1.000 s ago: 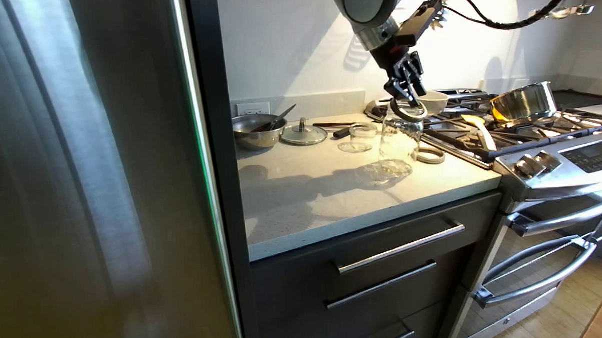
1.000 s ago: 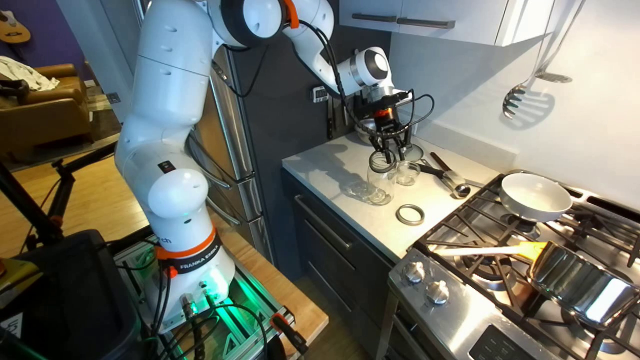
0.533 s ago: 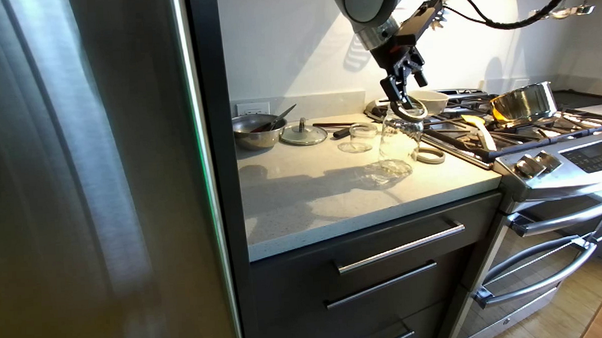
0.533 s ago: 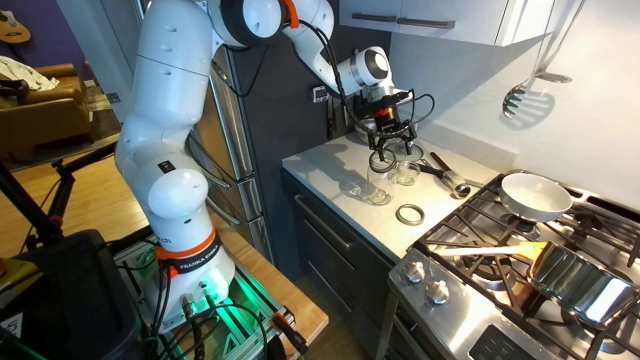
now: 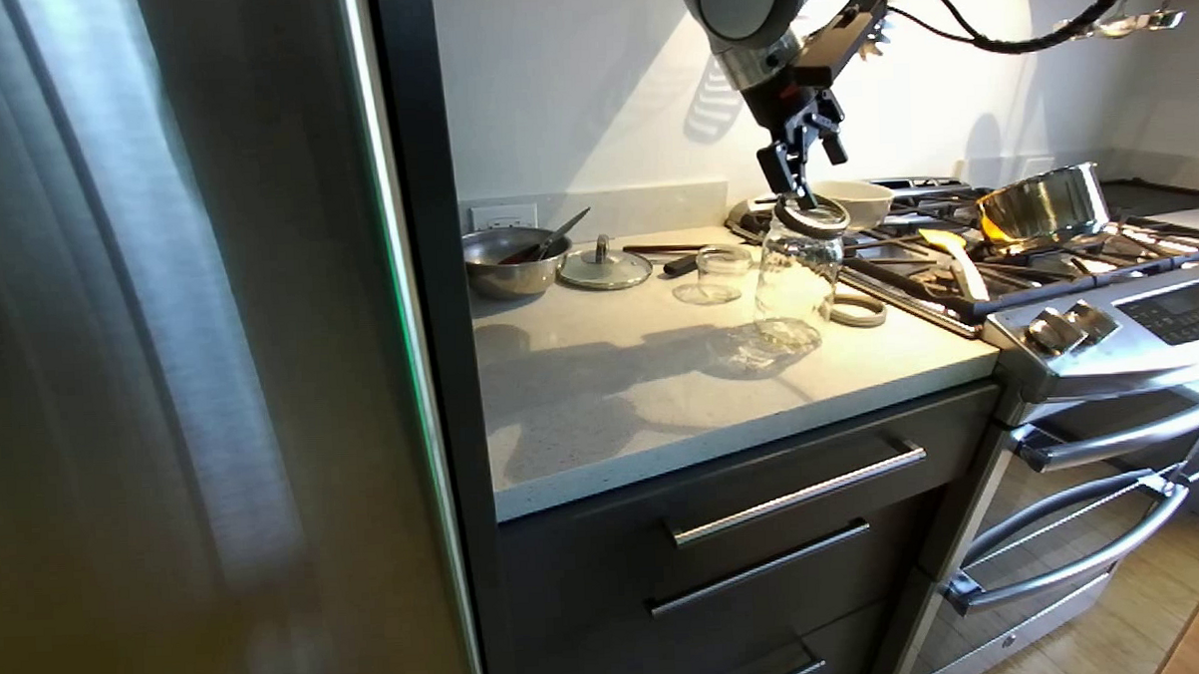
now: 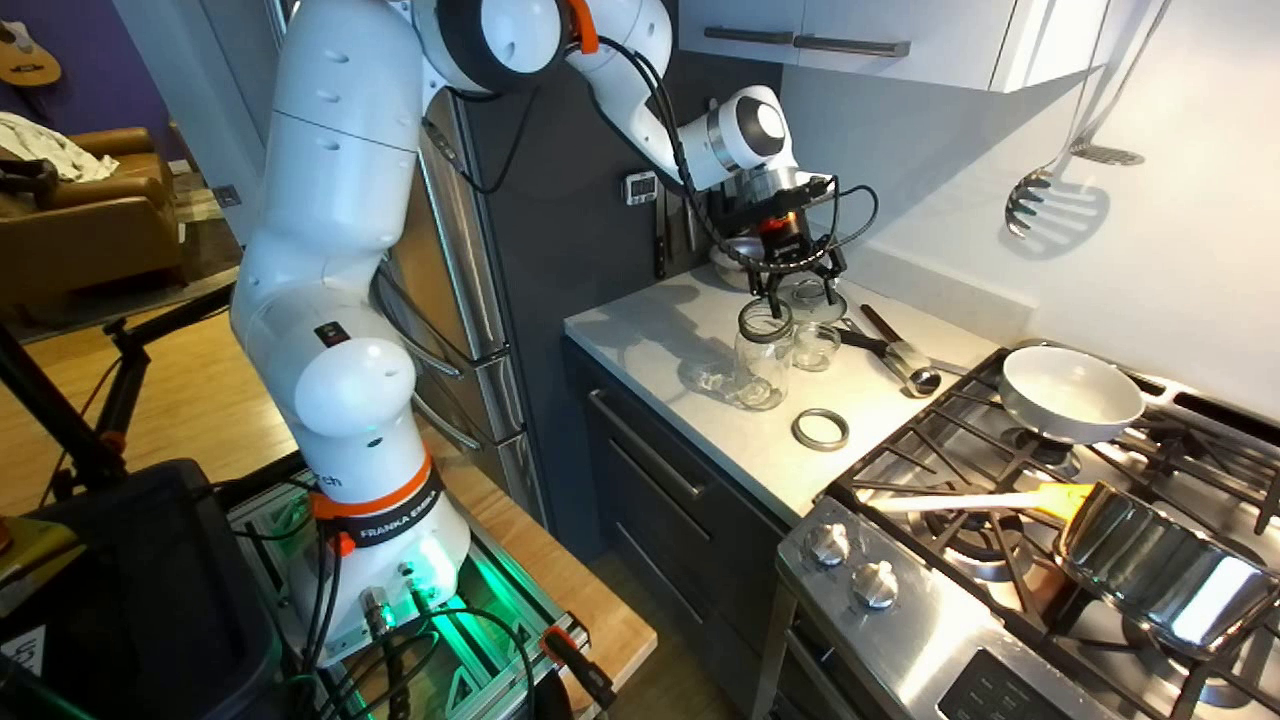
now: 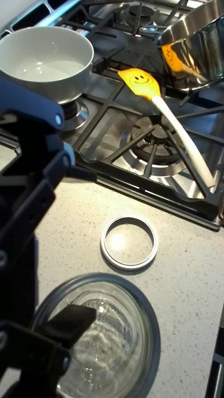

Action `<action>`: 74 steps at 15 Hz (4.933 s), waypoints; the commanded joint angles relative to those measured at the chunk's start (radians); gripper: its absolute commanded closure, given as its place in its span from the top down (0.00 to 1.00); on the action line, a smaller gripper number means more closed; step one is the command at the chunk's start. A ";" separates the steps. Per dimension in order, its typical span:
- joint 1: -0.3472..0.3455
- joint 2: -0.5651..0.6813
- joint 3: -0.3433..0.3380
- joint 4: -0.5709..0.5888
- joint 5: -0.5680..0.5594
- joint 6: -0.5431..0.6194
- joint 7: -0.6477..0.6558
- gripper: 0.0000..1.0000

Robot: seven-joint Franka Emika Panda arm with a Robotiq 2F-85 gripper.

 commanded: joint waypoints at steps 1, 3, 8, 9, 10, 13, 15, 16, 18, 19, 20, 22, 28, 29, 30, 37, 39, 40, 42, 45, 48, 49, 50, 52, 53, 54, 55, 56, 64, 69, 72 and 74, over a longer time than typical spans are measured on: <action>-0.015 -0.016 -0.012 -0.027 -0.002 0.058 0.018 1.00; -0.020 -0.020 -0.018 -0.031 0.000 0.078 0.022 1.00; -0.026 -0.027 -0.024 -0.038 0.002 0.102 0.025 1.00; -0.025 -0.031 -0.025 -0.042 0.002 0.106 0.027 1.00; -0.025 -0.033 -0.025 -0.045 0.003 0.109 0.028 1.00; -0.024 -0.036 -0.023 -0.051 0.004 0.108 0.023 1.00; -0.023 -0.030 -0.020 -0.049 0.007 0.106 0.016 1.00; -0.022 -0.026 -0.017 -0.049 0.011 0.106 0.012 1.00; -0.022 -0.023 -0.008 -0.049 0.025 0.108 0.003 1.00; -0.022 -0.022 -0.005 -0.051 0.027 0.109 0.002 1.00; -0.022 -0.023 -0.003 -0.053 0.028 0.110 0.002 1.00; -0.020 -0.033 0.003 -0.065 0.033 0.113 -0.003 1.00; -0.014 -0.058 0.006 -0.080 0.044 0.066 -0.003 1.00; -0.014 -0.060 0.005 -0.080 0.047 0.062 -0.002 1.00; -0.014 -0.061 0.005 -0.081 0.051 0.059 -0.003 1.00; -0.017 -0.065 0.006 -0.096 0.090 0.039 -0.019 1.00; -0.017 -0.070 0.005 -0.101 0.096 0.041 -0.017 1.00; -0.017 -0.072 0.004 -0.103 0.095 0.041 -0.015 1.00; -0.016 -0.080 0.003 -0.109 0.096 0.042 -0.013 1.00; -0.017 -0.096 0.002 -0.121 0.097 0.040 -0.012 1.00; -0.016 -0.102 0.002 -0.125 0.099 0.021 -0.011 1.00; -0.016 -0.104 0.003 -0.126 0.099 0.016 -0.013 1.00; -0.017 -0.105 0.003 -0.126 0.099 0.011 -0.012 1.00; -0.017 -0.106 0.003 -0.125 0.099 0.002 -0.011 1.00; -0.017 -0.104 0.004 -0.124 0.100 0.000 -0.013 1.00; -0.018 -0.101 0.004 -0.123 0.102 -0.003 -0.015 1.00; -0.018 -0.100 0.004 -0.124 0.102 -0.005 -0.014 1.00; -0.018 -0.098 0.005 -0.124 0.103 -0.007 -0.014 1.00; -0.020 -0.111 0.003 -0.136 0.101 0.023 -0.004 1.00; -0.021 -0.135 0.003 -0.142 0.097 0.065 0.001 1.00; -0.020 -0.148 0.003 -0.146 0.097 0.089 0.000 1.00; -0.020 -0.162 0.005 -0.156 0.099 0.110 0.001 1.00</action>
